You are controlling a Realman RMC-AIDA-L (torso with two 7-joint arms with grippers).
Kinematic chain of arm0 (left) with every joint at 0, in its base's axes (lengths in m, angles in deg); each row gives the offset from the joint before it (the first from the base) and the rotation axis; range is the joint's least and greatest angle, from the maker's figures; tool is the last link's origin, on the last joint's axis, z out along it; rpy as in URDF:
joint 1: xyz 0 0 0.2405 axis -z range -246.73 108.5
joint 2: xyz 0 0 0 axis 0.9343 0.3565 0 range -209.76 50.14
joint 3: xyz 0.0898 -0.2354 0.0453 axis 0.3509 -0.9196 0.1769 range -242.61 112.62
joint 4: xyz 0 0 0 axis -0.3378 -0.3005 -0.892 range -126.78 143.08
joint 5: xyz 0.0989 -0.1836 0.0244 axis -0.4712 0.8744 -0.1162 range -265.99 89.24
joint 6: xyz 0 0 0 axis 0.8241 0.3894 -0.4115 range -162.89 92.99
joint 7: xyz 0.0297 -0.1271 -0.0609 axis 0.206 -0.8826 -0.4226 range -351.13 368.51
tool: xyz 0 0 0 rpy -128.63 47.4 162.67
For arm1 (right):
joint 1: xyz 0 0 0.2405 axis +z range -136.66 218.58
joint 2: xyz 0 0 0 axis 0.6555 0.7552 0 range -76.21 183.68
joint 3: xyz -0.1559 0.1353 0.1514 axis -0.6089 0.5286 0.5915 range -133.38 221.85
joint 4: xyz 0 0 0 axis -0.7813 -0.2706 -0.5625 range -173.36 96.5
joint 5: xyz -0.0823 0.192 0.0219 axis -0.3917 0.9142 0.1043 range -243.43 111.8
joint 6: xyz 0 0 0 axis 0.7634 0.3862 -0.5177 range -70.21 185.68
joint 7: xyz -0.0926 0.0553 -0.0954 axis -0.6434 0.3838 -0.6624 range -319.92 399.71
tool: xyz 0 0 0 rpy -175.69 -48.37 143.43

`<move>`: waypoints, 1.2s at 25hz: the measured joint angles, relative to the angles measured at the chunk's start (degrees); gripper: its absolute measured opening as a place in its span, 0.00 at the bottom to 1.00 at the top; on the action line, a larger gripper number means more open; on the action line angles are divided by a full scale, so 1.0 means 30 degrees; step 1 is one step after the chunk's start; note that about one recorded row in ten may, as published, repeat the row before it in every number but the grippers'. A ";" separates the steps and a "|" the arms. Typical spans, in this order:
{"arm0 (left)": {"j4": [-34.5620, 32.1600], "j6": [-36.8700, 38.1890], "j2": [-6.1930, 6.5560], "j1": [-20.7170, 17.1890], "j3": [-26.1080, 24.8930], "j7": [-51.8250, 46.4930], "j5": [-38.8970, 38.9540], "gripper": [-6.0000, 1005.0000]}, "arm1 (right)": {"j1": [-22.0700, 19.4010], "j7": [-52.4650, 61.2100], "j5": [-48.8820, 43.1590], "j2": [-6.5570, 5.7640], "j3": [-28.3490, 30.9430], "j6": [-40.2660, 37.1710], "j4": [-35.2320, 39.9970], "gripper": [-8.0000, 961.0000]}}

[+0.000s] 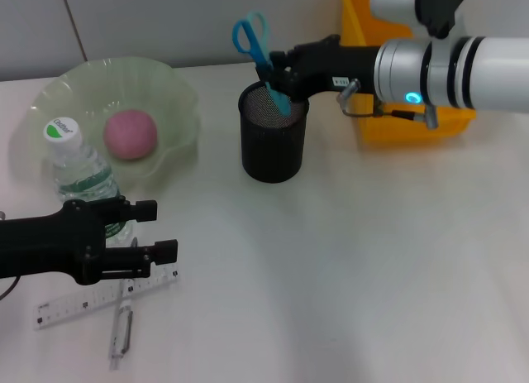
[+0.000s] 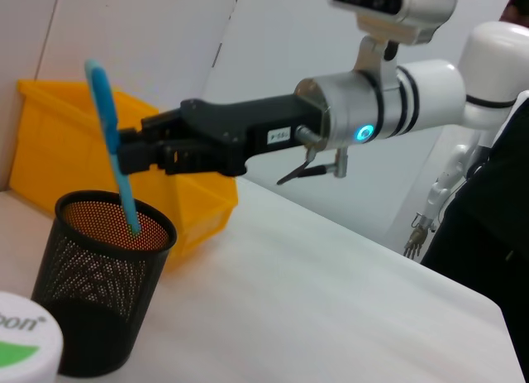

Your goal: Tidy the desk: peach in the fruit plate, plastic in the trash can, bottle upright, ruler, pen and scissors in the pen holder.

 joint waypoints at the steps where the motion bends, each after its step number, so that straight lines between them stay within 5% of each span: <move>1: 0.0009 0.0018 0.0000 0.0000 -0.0004 0.0005 0.0000 0.84 | 0.0052 -0.0056 0.0042 0.0002 -0.0001 0.0127 -0.0266 0.24; 11: 0.0015 0.0223 0.0000 -0.0006 -0.0037 0.0041 -0.0001 0.84 | -0.0029 -0.1608 0.1491 0.0012 -0.0513 -0.0058 -0.1288 0.26; 16: 0.0016 0.0285 0.0011 -0.0112 -0.0077 0.0071 -0.0001 0.84 | -0.0072 -0.1610 0.1506 0.0012 -0.0675 0.0014 -0.1339 0.48; 30: 0.0012 0.0533 0.0032 -0.0233 -0.0121 0.0075 -0.0002 0.84 | -0.1923 -0.1531 0.3045 -0.0099 -0.0099 -0.2085 0.1154 0.55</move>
